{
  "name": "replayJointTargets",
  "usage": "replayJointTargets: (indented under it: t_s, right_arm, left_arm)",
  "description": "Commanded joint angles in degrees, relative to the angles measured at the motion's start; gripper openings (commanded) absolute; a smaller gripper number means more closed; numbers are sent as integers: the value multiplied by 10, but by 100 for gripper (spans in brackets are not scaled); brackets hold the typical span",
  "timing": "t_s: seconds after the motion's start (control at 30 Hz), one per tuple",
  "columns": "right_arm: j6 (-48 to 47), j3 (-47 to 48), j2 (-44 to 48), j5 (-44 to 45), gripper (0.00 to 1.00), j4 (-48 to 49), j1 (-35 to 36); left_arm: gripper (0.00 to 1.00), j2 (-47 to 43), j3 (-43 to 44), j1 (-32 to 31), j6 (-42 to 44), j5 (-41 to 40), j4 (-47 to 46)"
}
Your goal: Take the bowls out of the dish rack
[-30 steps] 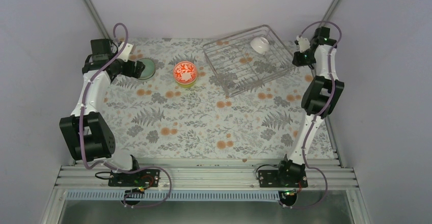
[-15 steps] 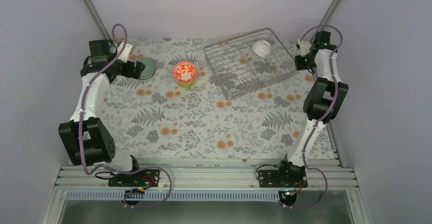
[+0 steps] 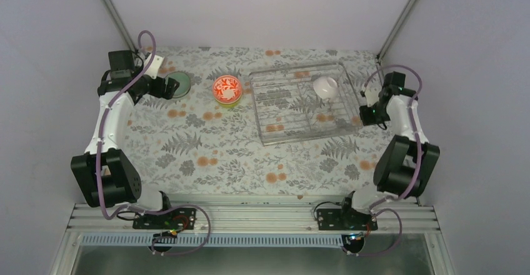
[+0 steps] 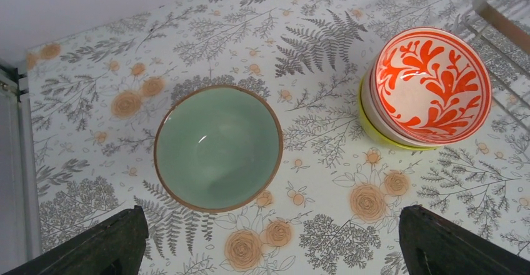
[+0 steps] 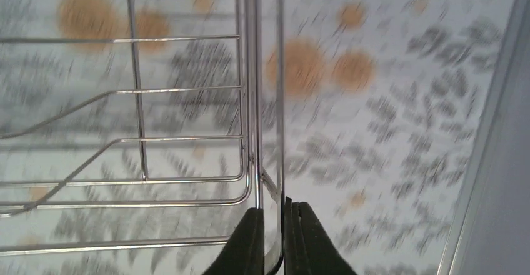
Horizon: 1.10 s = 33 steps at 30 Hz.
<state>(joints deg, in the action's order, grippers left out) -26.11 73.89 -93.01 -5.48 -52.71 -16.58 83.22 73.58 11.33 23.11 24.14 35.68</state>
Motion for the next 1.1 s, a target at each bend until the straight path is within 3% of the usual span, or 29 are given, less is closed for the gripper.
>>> replayJointTargets:
  t_s: [0.0, 0.1, 0.2, 0.4, 0.6, 1.07]
  right_arm:
    - [-48, -76, 126, 10, 19, -54, 1]
    - [-54, -94, 197, 11, 51, -50, 1]
    - [-61, -71, 238, 2, 60, -40, 0]
    - [-74, 8, 204, -51, 62, -75, 3]
    - [-97, 37, 136, -59, 62, -33, 41]
    - [-24, 43, 3, 98, 64, 104, 219]
  left_arm:
    - [100, -13, -4, -3, 10, 24, 9]
    - [100, -12, 1, -3, 8, 31, 11]
    - [100, -8, 8, -3, 5, 41, 12]
    - [100, -10, 3, -3, 0, 50, 8]
    - [100, -19, -11, -3, 1, 51, 2]
    - [100, -16, -27, -3, -3, 44, -15]
